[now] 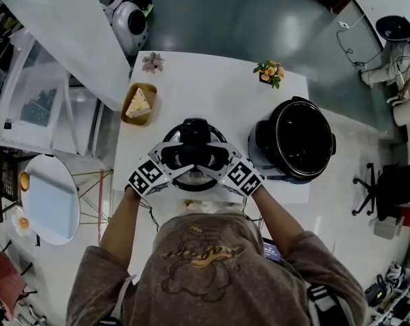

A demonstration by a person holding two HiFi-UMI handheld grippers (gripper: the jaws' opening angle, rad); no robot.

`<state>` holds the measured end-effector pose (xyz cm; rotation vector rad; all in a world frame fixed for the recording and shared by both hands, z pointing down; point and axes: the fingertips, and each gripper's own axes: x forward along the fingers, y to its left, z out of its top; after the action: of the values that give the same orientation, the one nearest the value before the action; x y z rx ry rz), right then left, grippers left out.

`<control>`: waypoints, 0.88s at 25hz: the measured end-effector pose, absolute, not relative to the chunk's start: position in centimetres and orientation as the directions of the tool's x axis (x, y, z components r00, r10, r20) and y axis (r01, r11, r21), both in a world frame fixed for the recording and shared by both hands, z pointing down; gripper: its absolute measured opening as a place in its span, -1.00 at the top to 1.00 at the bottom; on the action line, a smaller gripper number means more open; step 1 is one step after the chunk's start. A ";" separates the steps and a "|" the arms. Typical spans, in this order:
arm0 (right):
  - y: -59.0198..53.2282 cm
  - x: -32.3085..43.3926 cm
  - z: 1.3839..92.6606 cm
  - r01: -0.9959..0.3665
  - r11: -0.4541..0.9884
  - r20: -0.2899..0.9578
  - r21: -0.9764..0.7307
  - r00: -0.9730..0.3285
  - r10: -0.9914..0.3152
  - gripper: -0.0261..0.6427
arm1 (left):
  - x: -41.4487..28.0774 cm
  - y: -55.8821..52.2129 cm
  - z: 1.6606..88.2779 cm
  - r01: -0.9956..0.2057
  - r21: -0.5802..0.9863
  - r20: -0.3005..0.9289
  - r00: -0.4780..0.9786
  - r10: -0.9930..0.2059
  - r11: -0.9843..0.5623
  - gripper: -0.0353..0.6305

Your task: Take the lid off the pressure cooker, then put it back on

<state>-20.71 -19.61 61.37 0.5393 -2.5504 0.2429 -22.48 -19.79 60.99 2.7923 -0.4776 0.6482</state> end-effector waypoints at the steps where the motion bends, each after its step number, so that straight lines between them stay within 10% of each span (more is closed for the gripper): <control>1: -19.6 -20.8 61.0 -0.422 0.904 0.523 -0.064 -0.786 -0.330 0.15 | -22.5 -19.8 60.6 -0.360 0.153 0.458 0.851 -0.257 -0.920 0.09; 22: -20.7 -19.9 43.9 -0.529 0.848 0.457 -0.029 -0.762 -0.459 0.15 | -21.9 -21.2 43.4 -0.264 0.071 0.393 0.894 -0.216 -0.962 0.09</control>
<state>-19.92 -20.67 43.89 0.7291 -2.5836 0.2161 -21.88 -21.19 43.38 2.9371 -0.3731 0.5891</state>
